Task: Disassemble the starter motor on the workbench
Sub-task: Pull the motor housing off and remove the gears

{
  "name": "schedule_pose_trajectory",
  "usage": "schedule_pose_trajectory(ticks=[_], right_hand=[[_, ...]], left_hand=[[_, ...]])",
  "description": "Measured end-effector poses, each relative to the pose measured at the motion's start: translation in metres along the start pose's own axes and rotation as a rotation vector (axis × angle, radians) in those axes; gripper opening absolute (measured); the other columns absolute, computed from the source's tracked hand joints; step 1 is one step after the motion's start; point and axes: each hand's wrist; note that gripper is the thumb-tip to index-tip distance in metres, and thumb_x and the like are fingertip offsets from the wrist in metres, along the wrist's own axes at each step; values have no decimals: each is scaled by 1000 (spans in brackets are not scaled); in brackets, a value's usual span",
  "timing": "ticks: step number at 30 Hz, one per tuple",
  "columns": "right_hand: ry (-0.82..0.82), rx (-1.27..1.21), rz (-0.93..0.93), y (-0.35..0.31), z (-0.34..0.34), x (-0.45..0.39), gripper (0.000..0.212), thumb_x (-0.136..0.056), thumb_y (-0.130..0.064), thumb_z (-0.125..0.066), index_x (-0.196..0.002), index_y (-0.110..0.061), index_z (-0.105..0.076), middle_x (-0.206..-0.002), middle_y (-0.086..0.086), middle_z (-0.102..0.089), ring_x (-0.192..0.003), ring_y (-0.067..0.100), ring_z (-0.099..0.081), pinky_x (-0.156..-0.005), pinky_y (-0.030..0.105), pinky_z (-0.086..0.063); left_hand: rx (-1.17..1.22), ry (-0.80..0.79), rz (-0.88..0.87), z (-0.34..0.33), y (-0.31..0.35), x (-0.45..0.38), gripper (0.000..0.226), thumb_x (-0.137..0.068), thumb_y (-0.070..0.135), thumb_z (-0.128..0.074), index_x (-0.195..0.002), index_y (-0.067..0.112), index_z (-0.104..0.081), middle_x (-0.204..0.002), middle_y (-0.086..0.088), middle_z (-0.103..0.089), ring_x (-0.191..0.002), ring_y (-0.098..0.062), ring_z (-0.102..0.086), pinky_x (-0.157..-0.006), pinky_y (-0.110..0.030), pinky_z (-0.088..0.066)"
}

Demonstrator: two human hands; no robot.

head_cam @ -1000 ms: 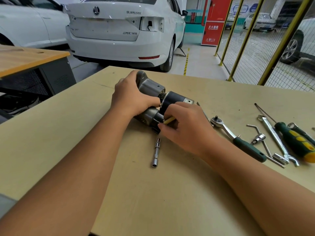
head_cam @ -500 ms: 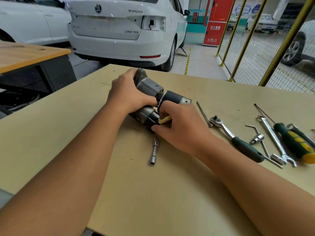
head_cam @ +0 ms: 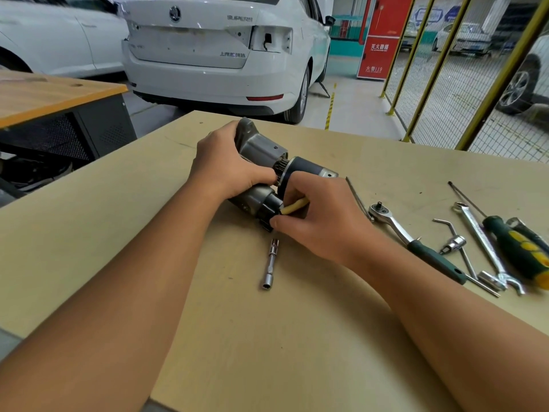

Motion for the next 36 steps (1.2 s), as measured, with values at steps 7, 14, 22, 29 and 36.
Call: schedule_pose_trajectory(ticks=[7,14,22,29,36], right_hand=[[-81,166,-148,-9,2,-5,20,-80,-38,-75,-80,-20,-65,-68,-6,-60,-63,9,-55,-53,30,-46],[-142,303,-261,-13,1,1,35,-90,-54,-65,-72,-26,-53,-59,-6,-51,-60,16,-54,-50,29,-32],[-73,311,-252,-15,-5,4,31,-87,-56,-65,-74,-29,-55,-60,-8,-54,-61,14,-56,-48,26,-31],[-1,231,-334,-18,-13,8,19,-81,-42,-64,-72,-25,-61,-59,-6,-54,-59,14,-54,-48,25,-29],[-3,184,-340,-17,-13,8,23,-86,-50,-68,-87,-27,-69,-73,-9,-62,-71,16,-60,-56,30,-45]], left_hand=[[-7,15,0,-1,0,-1,55,-45,47,-91,-88,33,-58,-88,15,-66,-83,-6,-61,-65,-26,-49],[-39,50,56,-4,-1,-3,66,-44,52,-93,-98,37,-59,-110,0,-66,-101,-22,-61,-78,-34,-50],[-37,24,42,-2,-4,-6,70,-47,50,-96,-105,38,-58,-114,-1,-65,-101,-21,-61,-78,-32,-46],[-21,21,48,-2,-5,-4,66,-45,52,-92,-99,38,-58,-112,-1,-65,-97,-20,-62,-68,-28,-44],[67,115,44,-8,-7,0,62,-42,49,-93,-94,33,-64,-103,3,-70,-100,-23,-65,-82,-41,-59]])
Point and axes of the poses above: each hand's wrist, its own x-axis away from the middle knuckle, its own z-axis out of the back of the hand, y = z × x
